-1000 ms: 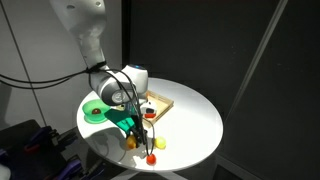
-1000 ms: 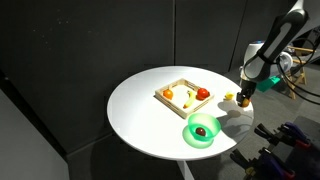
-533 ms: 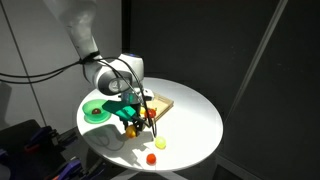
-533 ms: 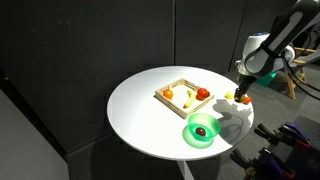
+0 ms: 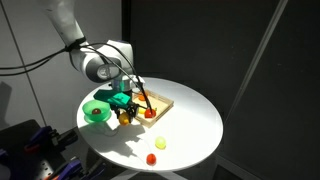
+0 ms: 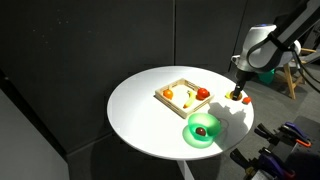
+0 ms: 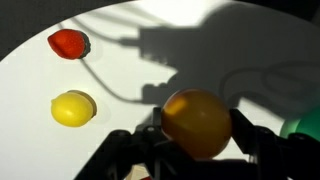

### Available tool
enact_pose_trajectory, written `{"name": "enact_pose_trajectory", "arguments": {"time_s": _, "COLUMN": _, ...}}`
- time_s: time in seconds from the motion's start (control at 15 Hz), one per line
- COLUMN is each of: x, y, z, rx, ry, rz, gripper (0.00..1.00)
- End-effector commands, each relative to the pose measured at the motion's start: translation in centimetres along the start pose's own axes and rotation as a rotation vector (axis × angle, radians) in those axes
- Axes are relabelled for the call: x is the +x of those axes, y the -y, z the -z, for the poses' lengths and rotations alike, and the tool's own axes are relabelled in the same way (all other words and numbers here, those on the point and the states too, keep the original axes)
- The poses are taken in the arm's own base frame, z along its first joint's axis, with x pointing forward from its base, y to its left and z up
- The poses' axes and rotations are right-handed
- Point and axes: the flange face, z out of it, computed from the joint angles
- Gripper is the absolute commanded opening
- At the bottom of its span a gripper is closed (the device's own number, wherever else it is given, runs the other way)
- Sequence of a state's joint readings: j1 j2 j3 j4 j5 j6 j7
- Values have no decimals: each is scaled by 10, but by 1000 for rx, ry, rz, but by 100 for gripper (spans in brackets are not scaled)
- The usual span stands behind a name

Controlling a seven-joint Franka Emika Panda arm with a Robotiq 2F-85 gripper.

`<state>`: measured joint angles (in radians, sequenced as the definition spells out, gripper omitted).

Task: Put the yellow object in the bowl

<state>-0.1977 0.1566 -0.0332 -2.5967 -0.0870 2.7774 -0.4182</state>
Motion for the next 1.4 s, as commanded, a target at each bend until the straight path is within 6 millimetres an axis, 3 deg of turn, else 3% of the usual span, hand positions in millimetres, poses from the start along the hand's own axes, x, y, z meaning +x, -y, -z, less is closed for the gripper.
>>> {"name": "enact_pose_trajectory", "arguments": {"time_s": 0.0, "x": -1, "y": 16, "z": 16, "rx": 28, "ry": 16, "rz": -12, "gripper": 42}}
{"name": "enact_pose_trajectory", "arguments": {"time_s": 0.73, "x": 26, "y": 67, "z": 22, "rx": 37, "ry": 58, "rz": -174, "gripper": 42}}
{"name": "enact_pose_trajectory", "arguments": {"time_s": 1.13, "x": 29, "y": 76, "z": 17, "rx": 33, "ry": 48, "rz": -198, "gripper": 42}}
{"name": "enact_pose_trajectory", "arguments": {"time_s": 1.2, "x": 30, "y": 76, "z": 17, "rx": 33, "ry": 48, "rz": -199, "gripper": 67}}
{"name": "enact_pose_trajectory", "arguments": {"time_s": 1.33, "x": 29, "y": 76, "z": 15, "rx": 34, "ry": 52, "rz": -199, "gripper": 67}}
